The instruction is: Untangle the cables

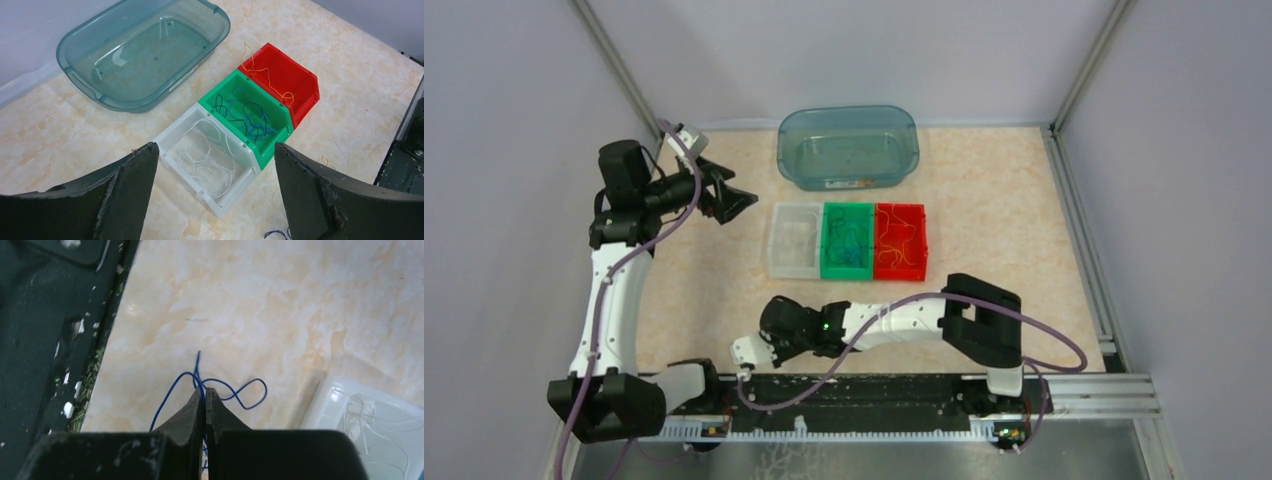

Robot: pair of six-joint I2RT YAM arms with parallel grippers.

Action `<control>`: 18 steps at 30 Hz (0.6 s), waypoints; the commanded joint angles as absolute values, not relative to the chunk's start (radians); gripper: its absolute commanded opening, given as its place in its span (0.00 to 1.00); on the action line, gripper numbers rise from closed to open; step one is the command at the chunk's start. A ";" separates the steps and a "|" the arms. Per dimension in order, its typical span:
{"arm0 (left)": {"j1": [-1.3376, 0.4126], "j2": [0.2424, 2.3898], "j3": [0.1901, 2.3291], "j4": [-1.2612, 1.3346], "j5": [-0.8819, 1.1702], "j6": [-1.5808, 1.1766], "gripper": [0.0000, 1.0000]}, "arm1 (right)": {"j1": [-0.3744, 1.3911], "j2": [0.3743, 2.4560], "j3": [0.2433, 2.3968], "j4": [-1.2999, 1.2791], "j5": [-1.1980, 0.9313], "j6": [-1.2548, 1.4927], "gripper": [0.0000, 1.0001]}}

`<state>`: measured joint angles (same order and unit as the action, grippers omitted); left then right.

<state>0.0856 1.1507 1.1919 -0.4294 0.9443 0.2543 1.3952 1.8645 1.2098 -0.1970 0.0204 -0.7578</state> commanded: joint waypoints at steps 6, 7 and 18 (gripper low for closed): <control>0.105 1.083 1.247 -0.365 1.023 0.163 0.92 | 1.285 1.587 1.205 0.187 0.041 -0.289 0.00; 0.107 1.079 1.244 -0.359 1.040 0.158 0.93 | 1.268 1.551 1.179 0.237 0.039 -0.250 0.00; 0.117 1.051 1.208 -0.522 1.308 0.356 0.94 | 1.231 1.351 0.996 0.549 0.022 -0.041 0.00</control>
<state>0.1104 1.0752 1.2167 -0.3946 1.1641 0.2008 1.2354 1.3762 1.0321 0.4068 0.0357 -0.1383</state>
